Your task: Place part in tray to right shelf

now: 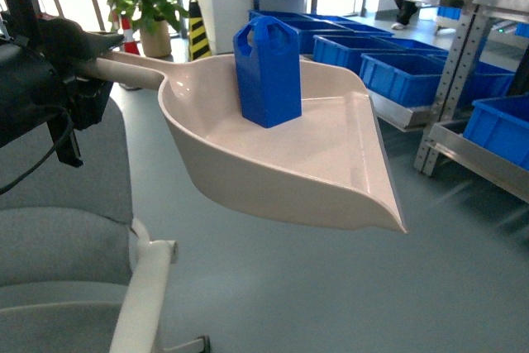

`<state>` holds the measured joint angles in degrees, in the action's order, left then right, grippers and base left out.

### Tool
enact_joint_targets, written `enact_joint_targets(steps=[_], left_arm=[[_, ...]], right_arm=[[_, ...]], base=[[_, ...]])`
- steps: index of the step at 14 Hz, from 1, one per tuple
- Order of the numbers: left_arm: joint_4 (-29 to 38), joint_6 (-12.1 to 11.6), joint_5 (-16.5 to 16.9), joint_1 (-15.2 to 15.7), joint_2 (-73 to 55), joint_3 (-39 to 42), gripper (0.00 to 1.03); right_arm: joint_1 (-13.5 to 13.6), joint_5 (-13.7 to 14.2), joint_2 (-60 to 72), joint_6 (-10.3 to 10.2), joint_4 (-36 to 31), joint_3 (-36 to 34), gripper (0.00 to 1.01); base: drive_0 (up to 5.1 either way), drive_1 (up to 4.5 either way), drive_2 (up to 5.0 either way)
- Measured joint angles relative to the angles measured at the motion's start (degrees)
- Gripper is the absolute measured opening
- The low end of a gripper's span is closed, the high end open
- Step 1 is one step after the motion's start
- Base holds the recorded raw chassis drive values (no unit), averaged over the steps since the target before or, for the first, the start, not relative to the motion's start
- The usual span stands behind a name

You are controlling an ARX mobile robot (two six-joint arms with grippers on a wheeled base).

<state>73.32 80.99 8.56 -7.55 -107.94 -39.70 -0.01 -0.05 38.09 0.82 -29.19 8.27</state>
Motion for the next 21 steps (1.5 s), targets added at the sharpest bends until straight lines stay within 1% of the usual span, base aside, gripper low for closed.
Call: enact_joint_targets(steps=[11,17,19,21], left_arm=[[0.02,-0.02,0.37,-0.22,0.00,-0.02,0.13],[0.07,0.02,0.02,-0.11,0.00,-0.04,0.13],[0.24,0.04,0.42,-0.26,0.00,-0.04,0.13],[0.00,0.00,-0.02,0.04,0.00,-0.04,0.13]], right_arm=[[0.00,0.00,0.02,0.00,0.02,0.00,0.98],[0.00,0.00,-0.09,0.00,-0.02,0.00,0.98],[0.00,0.02,-0.07,0.00,-0.09,0.00,0.98],[-0.02,0.02,-0.02,0.00,-0.04,0.00,0.98]], base=[[-1.7,-1.68,-1.7],[-2.3,-2.27,-2.3],[-2.8,-2.80,-2.8],[-2.9,-2.85,-2.9]])
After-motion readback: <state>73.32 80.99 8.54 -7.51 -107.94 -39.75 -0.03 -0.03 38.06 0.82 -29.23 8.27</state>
